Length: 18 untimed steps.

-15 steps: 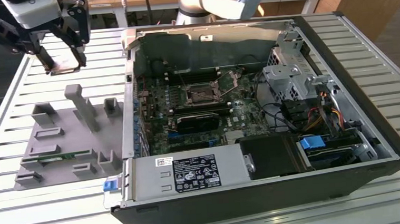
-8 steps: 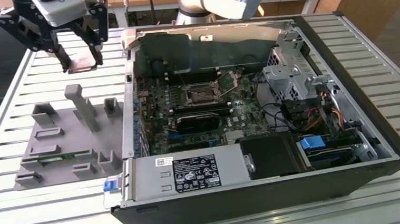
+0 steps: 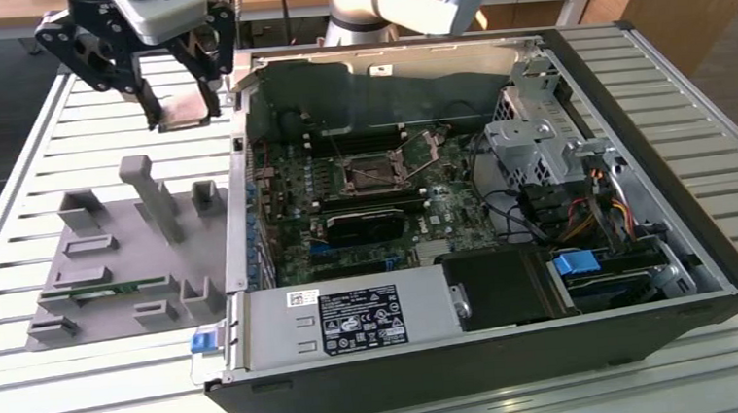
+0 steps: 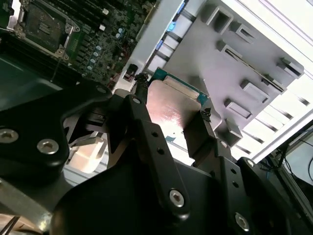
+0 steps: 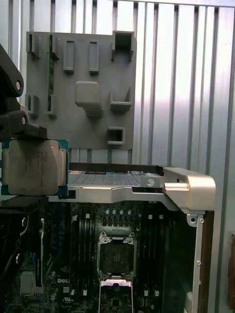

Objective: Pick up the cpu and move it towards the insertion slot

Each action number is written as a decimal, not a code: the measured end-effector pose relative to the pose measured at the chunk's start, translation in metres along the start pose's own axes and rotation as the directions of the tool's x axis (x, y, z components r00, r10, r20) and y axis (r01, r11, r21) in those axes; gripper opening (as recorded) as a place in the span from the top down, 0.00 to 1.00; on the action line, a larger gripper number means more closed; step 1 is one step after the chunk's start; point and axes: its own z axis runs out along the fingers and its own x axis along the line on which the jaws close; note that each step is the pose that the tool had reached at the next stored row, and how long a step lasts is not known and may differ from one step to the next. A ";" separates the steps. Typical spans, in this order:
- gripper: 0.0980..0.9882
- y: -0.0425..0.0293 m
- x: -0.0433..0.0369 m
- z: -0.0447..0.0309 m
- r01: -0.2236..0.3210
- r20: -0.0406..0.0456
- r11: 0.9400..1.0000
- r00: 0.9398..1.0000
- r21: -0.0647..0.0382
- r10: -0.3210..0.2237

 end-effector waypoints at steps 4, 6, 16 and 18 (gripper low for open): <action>0.50 -0.0003 -0.0133 0.0006 0.000 -0.001 1.000 1.000 0.000 0.000; 0.50 -0.0004 -0.0203 0.0009 0.000 -0.001 1.000 1.000 0.000 0.000; 0.50 -0.0011 -0.0535 0.0024 0.000 -0.003 1.000 1.000 0.000 0.000; 0.50 -0.0013 -0.0601 0.0027 0.000 -0.003 1.000 1.000 0.000 0.000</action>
